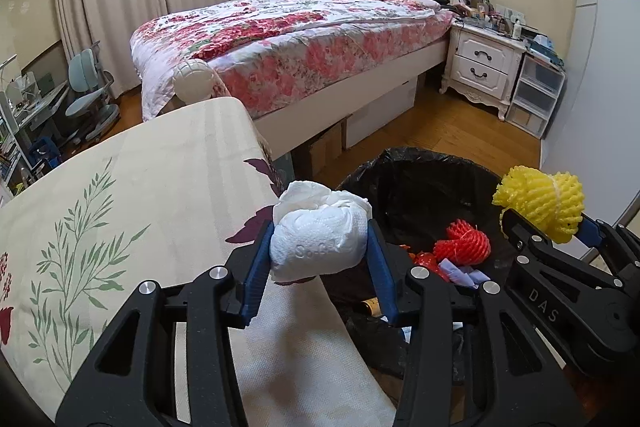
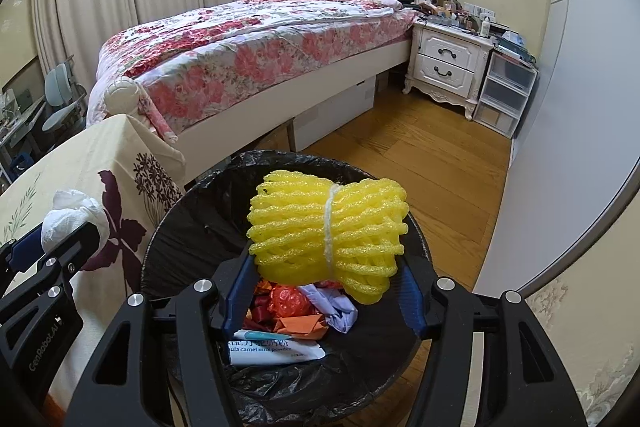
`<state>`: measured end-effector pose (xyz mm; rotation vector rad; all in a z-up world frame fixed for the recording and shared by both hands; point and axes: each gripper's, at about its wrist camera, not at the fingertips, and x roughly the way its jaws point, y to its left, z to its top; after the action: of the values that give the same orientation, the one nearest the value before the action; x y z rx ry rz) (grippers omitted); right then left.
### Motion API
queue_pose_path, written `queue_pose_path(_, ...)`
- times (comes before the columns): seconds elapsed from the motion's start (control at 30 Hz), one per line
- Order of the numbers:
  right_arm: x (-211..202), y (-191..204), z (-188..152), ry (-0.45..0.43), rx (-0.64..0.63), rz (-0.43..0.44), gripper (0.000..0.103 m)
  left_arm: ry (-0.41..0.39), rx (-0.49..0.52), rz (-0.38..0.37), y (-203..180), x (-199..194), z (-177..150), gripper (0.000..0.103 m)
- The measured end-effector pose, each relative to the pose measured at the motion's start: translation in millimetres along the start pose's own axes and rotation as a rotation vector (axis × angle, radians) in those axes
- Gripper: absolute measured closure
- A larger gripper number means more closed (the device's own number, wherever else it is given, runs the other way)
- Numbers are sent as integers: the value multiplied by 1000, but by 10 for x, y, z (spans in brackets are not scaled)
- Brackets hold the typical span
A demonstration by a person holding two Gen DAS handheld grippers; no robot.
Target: Collect trash
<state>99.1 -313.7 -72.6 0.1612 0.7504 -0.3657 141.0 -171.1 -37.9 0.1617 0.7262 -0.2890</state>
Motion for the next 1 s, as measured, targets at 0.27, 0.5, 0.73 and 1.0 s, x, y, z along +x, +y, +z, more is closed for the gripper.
queue_pose_path(0.27,-33,-51,14,-10,13,-15,30,-13,10,14,-31,-28,5,35)
queue_pose_path(0.5,-96,-114,35,-24,27,-40,27,-16,-4,13,15,-76,-4,21)
queue_pose_path(0.73,-227,-92,7,-39,24,-53,24,-29,-6,11,60,-206,-33,15)
queue_pose_path(1.0,-481,-28,-79,-66,18,-44,24,-55,-24,31,173,-462,-109,13)
